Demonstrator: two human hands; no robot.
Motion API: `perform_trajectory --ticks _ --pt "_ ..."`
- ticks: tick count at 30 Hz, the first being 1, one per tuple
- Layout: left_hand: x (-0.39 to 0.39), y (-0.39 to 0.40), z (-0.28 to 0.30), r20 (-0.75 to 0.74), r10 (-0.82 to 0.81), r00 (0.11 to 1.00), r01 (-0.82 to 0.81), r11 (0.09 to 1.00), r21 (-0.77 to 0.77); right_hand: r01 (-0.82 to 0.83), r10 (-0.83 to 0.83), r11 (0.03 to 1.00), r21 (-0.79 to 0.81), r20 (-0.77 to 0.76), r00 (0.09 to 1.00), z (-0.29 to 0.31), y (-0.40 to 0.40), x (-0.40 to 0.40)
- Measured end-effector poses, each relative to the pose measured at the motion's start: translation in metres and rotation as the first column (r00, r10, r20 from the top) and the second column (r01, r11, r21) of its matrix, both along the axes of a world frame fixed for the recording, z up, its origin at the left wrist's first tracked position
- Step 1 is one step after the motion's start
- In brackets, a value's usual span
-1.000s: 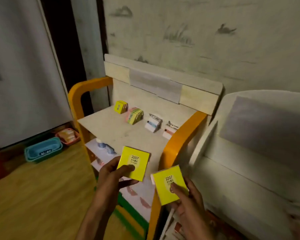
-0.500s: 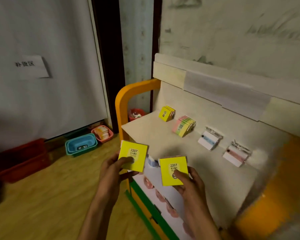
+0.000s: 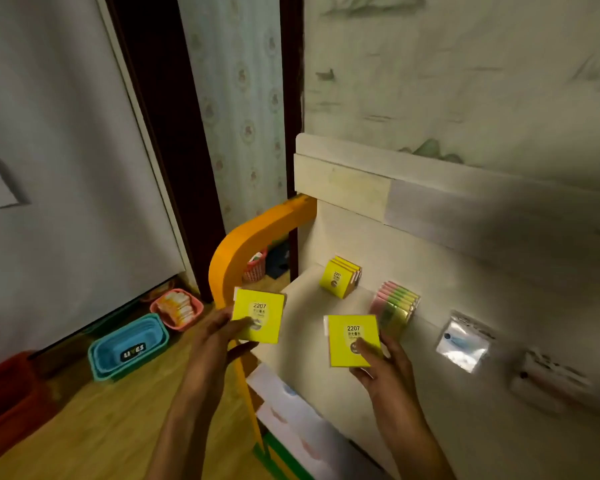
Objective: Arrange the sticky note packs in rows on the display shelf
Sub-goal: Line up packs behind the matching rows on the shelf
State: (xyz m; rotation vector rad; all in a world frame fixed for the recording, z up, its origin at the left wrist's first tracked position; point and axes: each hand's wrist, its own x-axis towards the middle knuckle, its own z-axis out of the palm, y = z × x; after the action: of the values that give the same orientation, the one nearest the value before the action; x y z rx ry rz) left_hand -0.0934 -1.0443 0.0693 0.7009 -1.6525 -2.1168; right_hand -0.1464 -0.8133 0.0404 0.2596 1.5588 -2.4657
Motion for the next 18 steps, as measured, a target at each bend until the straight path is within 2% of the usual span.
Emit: perform_trajectory --ticks 6,11,13,18 --pt "-0.093 -0.017 -0.042 0.072 -0.230 0.970 0.230 0.973 0.008 0.048 -0.062 0.988 0.146 0.089 0.994 -0.010 -0.012 -0.041" --pt "-0.169 -0.023 -0.092 0.109 -0.350 0.931 0.358 0.931 -0.066 0.145 -0.181 0.976 0.165 0.230 0.956 -0.011 -0.023 -0.068" --pt "-0.191 -0.022 -0.102 0.091 -0.401 0.911 0.411 0.900 -0.148 0.158 -0.196 0.975 0.154 0.273 0.942 -0.011 -0.027 -0.077" --pt "-0.236 -0.022 -0.125 0.209 -0.443 0.872 0.489 0.815 -0.311 0.146 -0.202 0.976 0.164 0.406 0.892 -0.014 -0.041 -0.089"
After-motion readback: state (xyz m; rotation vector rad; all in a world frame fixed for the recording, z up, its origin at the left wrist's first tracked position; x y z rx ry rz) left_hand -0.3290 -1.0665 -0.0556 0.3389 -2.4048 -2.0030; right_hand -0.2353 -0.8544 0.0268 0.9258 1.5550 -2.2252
